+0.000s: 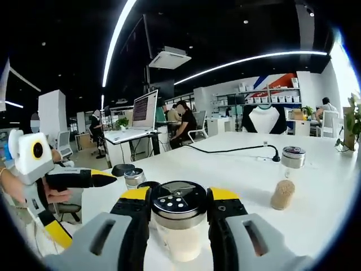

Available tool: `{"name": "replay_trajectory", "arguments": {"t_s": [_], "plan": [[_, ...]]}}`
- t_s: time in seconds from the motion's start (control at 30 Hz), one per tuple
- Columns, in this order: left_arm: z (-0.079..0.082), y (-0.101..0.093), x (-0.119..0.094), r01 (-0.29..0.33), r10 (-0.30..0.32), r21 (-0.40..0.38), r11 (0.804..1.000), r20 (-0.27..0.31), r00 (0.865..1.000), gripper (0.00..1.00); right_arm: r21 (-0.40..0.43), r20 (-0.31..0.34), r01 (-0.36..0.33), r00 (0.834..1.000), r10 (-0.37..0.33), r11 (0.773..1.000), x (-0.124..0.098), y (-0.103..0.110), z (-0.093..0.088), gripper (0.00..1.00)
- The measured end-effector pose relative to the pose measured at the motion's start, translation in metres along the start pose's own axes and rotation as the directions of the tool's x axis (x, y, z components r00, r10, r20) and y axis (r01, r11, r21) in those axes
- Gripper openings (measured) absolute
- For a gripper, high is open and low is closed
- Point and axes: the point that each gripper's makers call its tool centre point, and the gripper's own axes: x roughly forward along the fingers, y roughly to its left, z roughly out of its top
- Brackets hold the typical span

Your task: Rotate the seasoning bottle until the label or dispensing opening points toward the visible target arrow and the bottle remains upright within the marked orientation range

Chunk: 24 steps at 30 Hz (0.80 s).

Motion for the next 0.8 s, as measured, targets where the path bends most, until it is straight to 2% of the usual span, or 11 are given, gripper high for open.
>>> {"name": "replay_trajectory", "arguments": {"t_s": [0.13,0.2,0.27,0.53,0.7,0.8], "plan": [[-0.004,0.001,-0.001,-0.003,0.003,-0.002,1.000,-0.013,1.000,1.00,-0.013,0.002,-0.018,1.000,0.018,1.000,0.001,0.002,0.000,0.37],[-0.005,0.001,-0.002,-0.006,0.006,-0.005,1.000,-0.017,1.000,1.00,-0.073,-0.008,-0.021,1.000,0.020,0.997,0.001,0.002,-0.001,0.37],[-0.006,0.000,-0.003,-0.005,0.005,-0.007,1.000,-0.021,1.000,1.00,-0.042,-0.004,-0.023,1.000,0.023,0.999,0.001,0.001,0.000,0.37],[-0.009,-0.003,-0.004,-0.002,0.002,-0.005,1.000,-0.034,0.999,1.00,-0.021,-0.014,-0.026,1.000,0.026,0.999,0.001,0.001,0.000,0.38],[-0.007,-0.003,-0.004,-0.003,0.003,0.000,1.000,-0.035,0.999,1.00,0.009,0.006,0.004,1.000,-0.004,1.000,-0.003,-0.003,0.005,0.49],[-0.006,-0.003,-0.005,-0.003,0.003,-0.002,1.000,-0.034,0.999,1.00,0.010,0.023,0.015,1.000,-0.015,1.000,-0.007,-0.007,0.012,0.50]]}}
